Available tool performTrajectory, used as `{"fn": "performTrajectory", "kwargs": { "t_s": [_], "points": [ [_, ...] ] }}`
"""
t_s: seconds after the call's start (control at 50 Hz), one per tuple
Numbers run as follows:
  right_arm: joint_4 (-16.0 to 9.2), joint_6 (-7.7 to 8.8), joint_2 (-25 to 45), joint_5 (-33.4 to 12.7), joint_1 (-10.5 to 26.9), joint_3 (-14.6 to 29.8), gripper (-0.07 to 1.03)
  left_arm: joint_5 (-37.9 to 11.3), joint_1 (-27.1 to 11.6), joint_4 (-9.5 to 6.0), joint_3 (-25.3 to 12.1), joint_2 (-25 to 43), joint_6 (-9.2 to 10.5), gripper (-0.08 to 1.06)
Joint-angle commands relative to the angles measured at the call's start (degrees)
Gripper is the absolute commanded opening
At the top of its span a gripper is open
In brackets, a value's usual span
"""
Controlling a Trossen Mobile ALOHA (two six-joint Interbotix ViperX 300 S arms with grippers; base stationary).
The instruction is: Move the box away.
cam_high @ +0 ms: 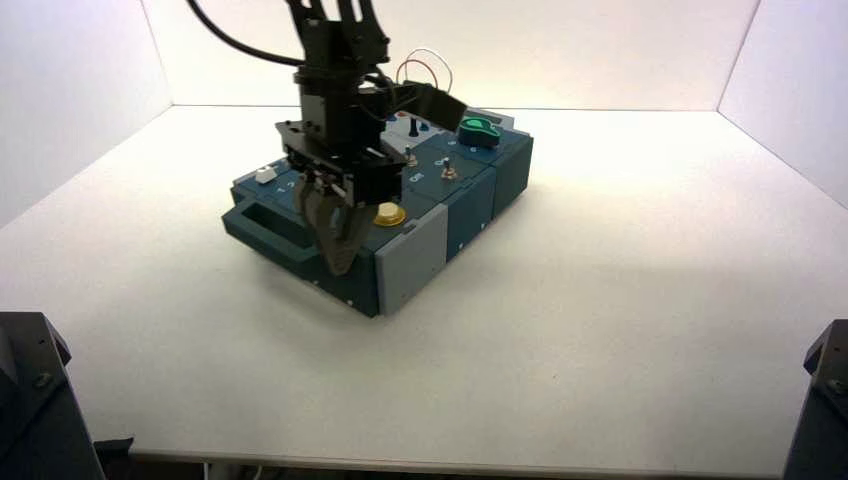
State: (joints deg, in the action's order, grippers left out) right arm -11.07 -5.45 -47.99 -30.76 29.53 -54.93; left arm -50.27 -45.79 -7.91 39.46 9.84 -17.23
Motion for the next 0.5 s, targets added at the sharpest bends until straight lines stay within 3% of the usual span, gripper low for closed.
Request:
{"fn": "performTrajectory", "kwargs": {
  "t_s": [0.02, 0.5],
  "points": [
    [0.00, -0.18, 0.26, 0.79, -0.35, 2.20, -0.02, 3.16, 0.35, 1.23, -4.04, 0.44, -0.44, -0.03],
    [0.00, -0.09, 0.35, 0.88, -0.35, 2.20, -0.02, 3.25, 0.79, 5.27, -8.96, 2.55, -0.44, -0.03]
  ]
}}
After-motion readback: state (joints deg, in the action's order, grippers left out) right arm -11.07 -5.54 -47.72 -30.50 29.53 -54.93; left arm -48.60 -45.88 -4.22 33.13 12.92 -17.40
